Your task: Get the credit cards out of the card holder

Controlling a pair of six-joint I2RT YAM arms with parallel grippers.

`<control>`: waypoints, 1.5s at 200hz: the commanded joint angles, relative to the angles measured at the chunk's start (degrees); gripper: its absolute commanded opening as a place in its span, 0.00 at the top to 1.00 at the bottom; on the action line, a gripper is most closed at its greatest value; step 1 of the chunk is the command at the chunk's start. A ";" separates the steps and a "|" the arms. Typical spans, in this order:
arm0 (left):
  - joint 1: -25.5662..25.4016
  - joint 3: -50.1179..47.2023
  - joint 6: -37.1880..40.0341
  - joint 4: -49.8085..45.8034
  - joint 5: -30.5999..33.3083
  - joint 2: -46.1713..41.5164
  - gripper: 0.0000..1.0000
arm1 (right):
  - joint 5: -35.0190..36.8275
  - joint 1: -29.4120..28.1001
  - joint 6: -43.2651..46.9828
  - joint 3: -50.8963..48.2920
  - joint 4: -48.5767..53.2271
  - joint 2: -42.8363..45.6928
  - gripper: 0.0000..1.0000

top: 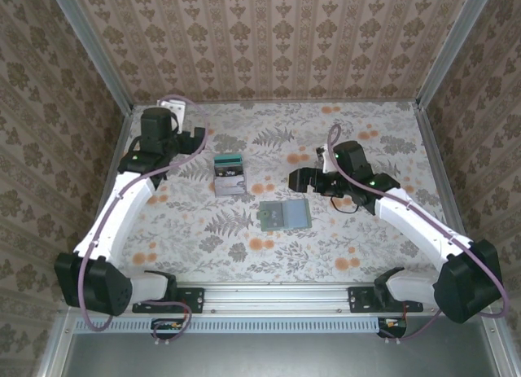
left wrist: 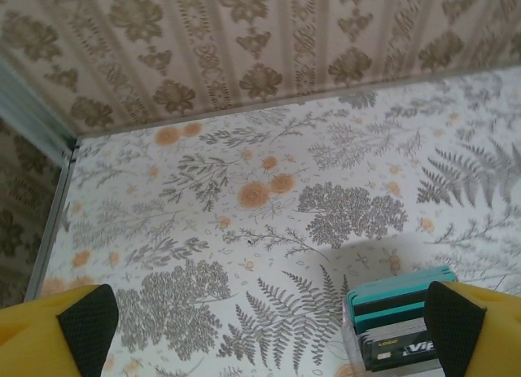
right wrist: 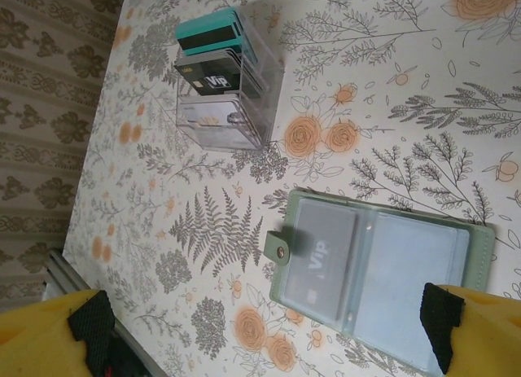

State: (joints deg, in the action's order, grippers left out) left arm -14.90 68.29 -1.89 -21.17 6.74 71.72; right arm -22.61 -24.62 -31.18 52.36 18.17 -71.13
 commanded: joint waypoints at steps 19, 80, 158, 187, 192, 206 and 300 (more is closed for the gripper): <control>1.34 -5.03 -13.93 -0.99 -8.60 -5.82 0.00 | 6.15 -3.18 1.99 1.63 3.95 -3.09 0.00; -3.07 -11.79 -26.01 -2.97 -15.05 -6.03 0.20 | 8.53 -5.17 -0.09 -4.57 1.67 -6.12 0.00; -22.74 -17.38 -37.24 -0.36 -9.04 1.24 0.30 | 10.18 -5.10 0.84 -7.75 2.36 -13.38 0.91; -27.88 -17.66 -38.80 1.48 -10.50 5.46 0.32 | 13.19 -5.09 1.16 -8.62 2.69 -14.31 0.92; -28.36 -17.68 -39.04 1.88 -11.10 6.23 0.34 | 13.56 -5.12 1.29 -8.62 2.79 -14.54 0.92; -29.58 -17.52 -39.49 2.94 -13.16 8.78 0.37 | 14.74 -5.13 1.37 -8.44 3.41 -15.12 0.93; -34.03 -11.79 -36.83 0.87 -20.32 21.77 0.48 | 15.24 -5.09 -0.29 -10.25 2.16 -17.86 0.93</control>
State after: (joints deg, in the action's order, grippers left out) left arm -48.36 54.48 -39.83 -19.05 -11.18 91.83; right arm -7.49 -29.52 -30.37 43.59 19.84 -87.37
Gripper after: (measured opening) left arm 0.524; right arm 0.069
